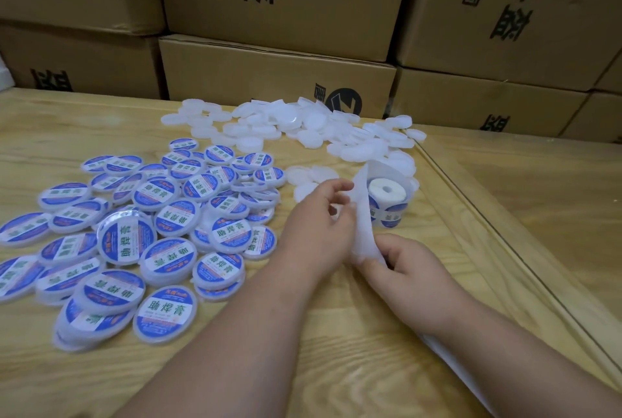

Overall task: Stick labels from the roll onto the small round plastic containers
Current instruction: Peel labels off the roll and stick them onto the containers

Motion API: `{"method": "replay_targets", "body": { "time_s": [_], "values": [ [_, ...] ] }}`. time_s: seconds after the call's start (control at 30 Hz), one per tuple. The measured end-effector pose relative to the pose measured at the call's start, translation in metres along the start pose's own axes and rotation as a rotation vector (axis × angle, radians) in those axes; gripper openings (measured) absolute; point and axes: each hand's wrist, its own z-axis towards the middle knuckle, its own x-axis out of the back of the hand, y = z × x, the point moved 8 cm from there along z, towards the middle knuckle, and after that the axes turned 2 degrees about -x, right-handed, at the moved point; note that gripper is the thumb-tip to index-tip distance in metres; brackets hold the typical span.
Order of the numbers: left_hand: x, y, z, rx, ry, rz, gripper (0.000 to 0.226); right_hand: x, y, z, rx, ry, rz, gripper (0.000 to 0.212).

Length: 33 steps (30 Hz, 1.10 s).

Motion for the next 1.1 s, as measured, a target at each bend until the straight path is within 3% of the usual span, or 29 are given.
{"method": "replay_targets", "body": {
  "time_s": [0.17, 0.33, 0.4, 0.6, 0.73, 0.83, 0.97, 1.1],
  "values": [
    [-0.017, 0.006, -0.011, -0.032, -0.105, 0.139, 0.053, 0.01, 0.0, -0.003, 0.001, 0.064, 0.088, 0.028],
    [-0.016, 0.0, -0.009, -0.03, -0.078, -0.075, 0.04, 0.013, 0.001, 0.001, -0.003, 0.077, 0.055, 0.017],
    [-0.014, -0.003, -0.008, -0.037, -0.07, -0.115, 0.037, 0.017, 0.0, 0.003, -0.049, 0.084, 0.249, 0.034],
    [-0.011, -0.006, -0.007, -0.027, -0.047, -0.071, 0.034, 0.099, 0.011, 0.017, -0.192, 0.536, 0.606, 0.029],
    [-0.01, -0.008, -0.007, -0.031, -0.047, -0.003, 0.034, 0.159, 0.035, 0.02, -0.29, 0.812, 1.04, 0.031],
    [-0.009, -0.008, -0.007, -0.03, -0.044, 0.017, 0.033, 0.2, 0.064, 0.003, -0.364, 0.99, 1.165, 0.029],
    [-0.011, -0.005, -0.009, -0.051, -0.055, 0.061, 0.032, 0.236, 0.115, -0.022, -0.435, 1.117, 1.207, 0.032],
    [-0.008, -0.002, -0.009, -0.069, -0.026, 0.084, 0.03, 0.242, 0.134, -0.023, -0.532, 1.037, 0.938, 0.025]
  ]
}}
